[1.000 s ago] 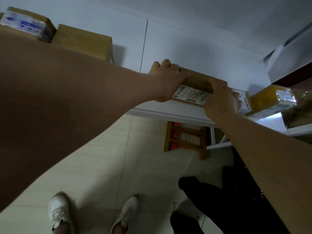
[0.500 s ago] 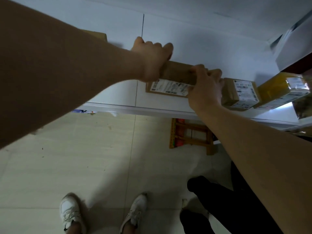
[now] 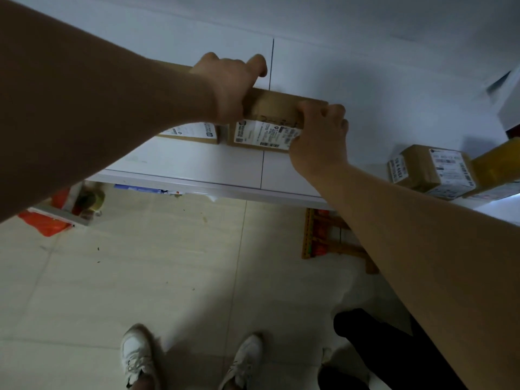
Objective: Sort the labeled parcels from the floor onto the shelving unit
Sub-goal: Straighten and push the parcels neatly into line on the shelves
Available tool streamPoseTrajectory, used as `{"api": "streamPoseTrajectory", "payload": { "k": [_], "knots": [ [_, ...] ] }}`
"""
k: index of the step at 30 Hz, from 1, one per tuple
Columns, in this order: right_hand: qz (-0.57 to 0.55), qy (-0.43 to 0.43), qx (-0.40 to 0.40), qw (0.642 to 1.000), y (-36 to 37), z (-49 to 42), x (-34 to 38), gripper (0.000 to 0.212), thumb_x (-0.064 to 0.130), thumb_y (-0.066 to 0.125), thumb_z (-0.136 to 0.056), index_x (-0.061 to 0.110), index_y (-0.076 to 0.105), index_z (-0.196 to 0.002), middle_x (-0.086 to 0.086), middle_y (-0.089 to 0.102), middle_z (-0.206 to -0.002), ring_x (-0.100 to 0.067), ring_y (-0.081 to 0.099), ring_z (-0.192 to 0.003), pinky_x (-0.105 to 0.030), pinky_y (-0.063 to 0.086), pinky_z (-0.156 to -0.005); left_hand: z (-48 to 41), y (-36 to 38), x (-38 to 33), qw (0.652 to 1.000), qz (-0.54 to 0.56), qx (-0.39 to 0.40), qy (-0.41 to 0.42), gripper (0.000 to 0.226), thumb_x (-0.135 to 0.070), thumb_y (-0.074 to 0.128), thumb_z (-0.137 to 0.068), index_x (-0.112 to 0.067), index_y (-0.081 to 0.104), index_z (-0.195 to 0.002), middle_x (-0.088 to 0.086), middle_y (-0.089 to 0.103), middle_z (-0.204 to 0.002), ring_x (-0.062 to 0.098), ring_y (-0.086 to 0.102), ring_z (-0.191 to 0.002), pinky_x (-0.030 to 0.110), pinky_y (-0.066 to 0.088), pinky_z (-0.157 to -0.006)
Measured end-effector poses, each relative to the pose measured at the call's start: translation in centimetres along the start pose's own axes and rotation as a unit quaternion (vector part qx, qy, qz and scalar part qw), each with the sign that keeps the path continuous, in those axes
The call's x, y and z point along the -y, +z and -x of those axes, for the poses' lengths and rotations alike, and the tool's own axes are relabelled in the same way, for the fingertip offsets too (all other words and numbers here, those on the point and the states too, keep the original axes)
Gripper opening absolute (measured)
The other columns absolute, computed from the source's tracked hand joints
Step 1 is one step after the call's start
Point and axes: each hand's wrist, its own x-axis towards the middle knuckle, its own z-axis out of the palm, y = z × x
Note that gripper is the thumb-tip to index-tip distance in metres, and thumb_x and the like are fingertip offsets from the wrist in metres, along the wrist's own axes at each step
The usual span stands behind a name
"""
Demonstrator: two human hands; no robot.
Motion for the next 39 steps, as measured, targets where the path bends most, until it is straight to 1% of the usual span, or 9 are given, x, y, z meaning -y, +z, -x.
{"api": "streamPoseTrajectory", "payload": {
  "k": [9, 12, 16, 18, 24, 31, 33, 36, 39],
  "knots": [
    [0.01, -0.026, -0.001, 1.0, 0.8, -0.5, 1.4, 0.056, 0.012, 0.07, -0.086, 0.02, 0.048, -0.137, -0.014, 0.031, -0.139, -0.034, 0.036, -0.125, -0.029, 0.037, -0.093, 0.9, 0.5, 1.5, 1.0, -0.01, -0.001, -0.012, 0.066, -0.014, 0.067, -0.082, -0.023, 0.031, -0.136, 0.007, 0.064, -0.112, 0.033, 0.06, -0.103, 0.051, 0.029, -0.105],
    [0.008, -0.034, -0.004, 0.999, 0.5, -0.2, 1.0, 0.054, 0.017, 0.07, -0.087, 0.02, 0.049, -0.137, -0.012, 0.034, -0.141, -0.034, 0.037, -0.127, -0.034, 0.043, -0.098, 1.3, 0.5, 0.5, 0.999, -0.043, -0.003, -0.007, 0.069, -0.014, 0.071, -0.077, -0.021, 0.036, -0.137, 0.011, 0.059, -0.122, 0.034, 0.056, -0.113, 0.052, 0.028, -0.106],
    [0.041, -0.043, -0.021, 0.998, -0.2, 0.3, 0.1, 0.053, 0.029, 0.066, -0.09, 0.017, 0.045, -0.137, -0.013, 0.04, -0.139, -0.03, 0.04, -0.127, -0.034, 0.04, -0.102, 1.9, 0.6, -2.8, 0.995, -0.084, -0.029, 0.045, 0.074, -0.026, 0.076, -0.074, -0.016, 0.04, -0.138, 0.018, 0.044, -0.135, 0.037, 0.043, -0.124, 0.053, 0.032, -0.104],
    [0.038, -0.035, -0.045, 0.998, -0.7, 0.8, -1.1, 0.048, 0.023, 0.062, -0.091, 0.016, 0.046, -0.136, -0.012, 0.043, -0.137, -0.028, 0.041, -0.125, -0.035, 0.038, -0.102, 1.8, 0.8, -5.4, 0.992, -0.083, -0.041, 0.091, 0.075, -0.026, 0.076, -0.075, -0.013, 0.04, -0.139, 0.018, 0.044, -0.133, 0.037, 0.043, -0.12, 0.052, 0.034, -0.1],
    [0.044, 0.074, -0.077, 0.993, -3.5, 2.8, -9.1, 0.061, -0.002, 0.057, -0.082, 0.022, 0.049, -0.138, -0.009, 0.04, -0.142, -0.028, 0.039, -0.128, -0.037, 0.035, -0.104, 0.1, 2.5, -15.2, 0.984, -0.054, -0.003, 0.168, 0.077, -0.031, 0.067, -0.085, -0.02, 0.028, -0.15, 0.009, 0.038, -0.148, 0.03, 0.032, -0.138, 0.048, 0.028, -0.109],
    [0.077, 0.204, -0.075, 0.973, -7.7, 2.5, -19.8, 0.056, 0.023, 0.067, -0.092, 0.033, 0.045, -0.142, -0.009, 0.032, -0.154, -0.033, 0.031, -0.14, -0.048, 0.032, -0.114, -3.3, 4.5, -23.6, 0.969, -0.041, 0.057, 0.237, 0.088, -0.007, 0.056, -0.086, -0.024, 0.007, -0.157, 0.005, 0.024, -0.16, 0.03, 0.017, -0.146, 0.049, 0.022, -0.113],
    [0.048, 0.242, -0.081, 0.966, -8.5, 2.6, -21.9, 0.058, 0.018, 0.064, -0.094, 0.035, 0.042, -0.146, -0.01, 0.028, -0.156, -0.034, 0.032, -0.14, -0.051, 0.033, -0.115, -4.4, 4.7, -25.1, 0.967, -0.045, 0.068, 0.241, 0.091, -0.006, 0.056, -0.084, -0.028, 0.005, -0.157, 0.004, 0.021, -0.161, 0.031, 0.016, -0.146, 0.05, 0.021, -0.113],
    [0.039, 0.272, -0.029, 0.961, -9.0, 2.4, -24.4, 0.059, 0.016, 0.056, -0.098, 0.037, 0.037, -0.149, -0.013, 0.026, -0.158, -0.036, 0.032, -0.141, -0.052, 0.033, -0.116, -5.5, 5.2, -26.6, 0.959, -0.069, 0.079, 0.262, 0.09, -0.007, 0.058, -0.084, -0.032, 0.01, -0.156, 0.003, 0.012, -0.164, 0.031, 0.01, -0.148, 0.051, 0.018, -0.114],
    [-0.025, 0.291, 0.01, 0.956, -9.0, 1.4, -24.9, 0.052, 0.015, 0.049, -0.1, 0.033, 0.04, -0.148, -0.016, 0.039, -0.15, -0.037, 0.045, -0.132, -0.047, 0.04, -0.112, -5.8, 5.7, -27.0, 0.951, -0.083, 0.093, 0.284, 0.084, -0.004, 0.055, -0.083, -0.028, 0.018, -0.155, 0.002, 0.009, -0.165, 0.031, 0.008, -0.149, 0.05, 0.017, -0.115]
  ]
}}
